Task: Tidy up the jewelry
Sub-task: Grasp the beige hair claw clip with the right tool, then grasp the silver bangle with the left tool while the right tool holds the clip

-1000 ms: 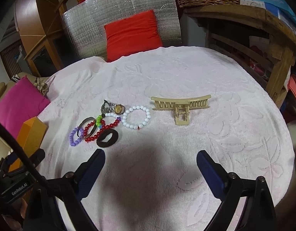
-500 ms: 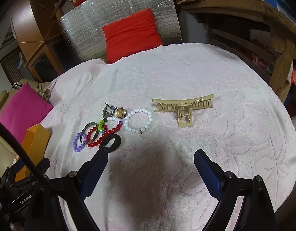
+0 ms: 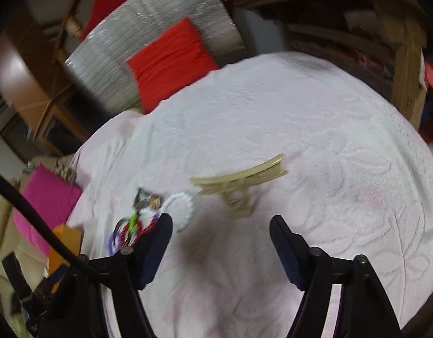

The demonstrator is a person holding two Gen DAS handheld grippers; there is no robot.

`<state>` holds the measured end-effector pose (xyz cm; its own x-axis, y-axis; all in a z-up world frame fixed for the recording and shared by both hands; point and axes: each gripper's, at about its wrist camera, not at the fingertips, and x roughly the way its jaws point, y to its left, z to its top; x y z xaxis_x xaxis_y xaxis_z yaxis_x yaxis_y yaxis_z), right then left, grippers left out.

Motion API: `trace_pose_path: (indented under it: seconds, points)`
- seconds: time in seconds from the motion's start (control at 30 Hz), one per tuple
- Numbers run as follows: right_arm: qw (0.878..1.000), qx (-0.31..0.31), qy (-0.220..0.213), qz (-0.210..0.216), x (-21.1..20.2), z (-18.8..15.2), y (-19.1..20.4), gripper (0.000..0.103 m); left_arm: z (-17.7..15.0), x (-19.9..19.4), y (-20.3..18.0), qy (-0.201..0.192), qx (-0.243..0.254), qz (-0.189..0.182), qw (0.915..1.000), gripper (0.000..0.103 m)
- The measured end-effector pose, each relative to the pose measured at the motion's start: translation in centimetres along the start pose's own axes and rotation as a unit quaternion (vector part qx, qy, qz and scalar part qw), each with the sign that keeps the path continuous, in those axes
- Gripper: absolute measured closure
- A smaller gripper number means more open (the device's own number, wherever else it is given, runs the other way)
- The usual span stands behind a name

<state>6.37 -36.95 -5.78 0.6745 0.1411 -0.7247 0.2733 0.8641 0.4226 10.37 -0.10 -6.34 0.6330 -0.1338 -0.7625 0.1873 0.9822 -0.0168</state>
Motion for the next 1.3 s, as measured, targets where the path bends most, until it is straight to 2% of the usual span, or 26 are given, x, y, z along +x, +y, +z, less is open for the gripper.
trace_pose_path:
  seconds: [0.13,0.2,0.3,0.43,0.53,0.7,0.8,0.97,1.03,1.3]
  points:
    - [0.999,0.028,0.021,0.005,1.7,1.4,-1.8,0.031,0.7,1.5,0.1,0.010,-0.008,0.004,0.9999,0.000]
    - [0.999,0.025,0.032,0.001,2.8,1.7,-1.7,0.031,0.6,2.6,0.0,0.022,0.002,0.019,0.9996,0.000]
    - [0.999,0.008,0.041,-0.012,4.4,2.1,-0.8,0.031,0.0,3.7,0.0,0.047,0.005,0.013,0.9988,0.000]
    - [0.998,-0.009,0.044,-0.036,6.0,2.5,0.2,0.031,-0.3,3.9,-0.3,0.045,0.022,0.014,0.9986,0.000]
    - [0.997,-0.015,0.052,-0.056,7.4,2.4,0.6,0.031,-0.4,4.6,-0.5,0.055,0.023,-0.002,0.9982,0.000]
    - [0.992,-0.025,0.065,-0.103,9.5,2.0,1.1,0.044,0.2,6.0,-1.0,0.064,0.027,-0.013,0.9975,0.001]
    - [0.989,-0.048,0.055,-0.130,10.2,2.0,1.7,0.052,0.4,6.7,-1.3,0.068,0.027,-0.015,0.9972,0.010]
    - [0.990,-0.050,0.051,-0.124,10.5,1.9,2.3,0.071,1.4,6.4,-2.1,0.050,0.018,-0.052,0.9972,0.011]
    - [0.990,-0.051,0.053,-0.124,10.5,1.8,2.5,0.073,1.9,6.5,-2.3,0.047,0.010,-0.069,0.9964,0.011]
    - [0.990,-0.053,0.050,-0.123,10.9,1.8,2.6,0.073,3.5,8.9,-3.7,0.041,0.034,-0.060,0.9968,0.011]
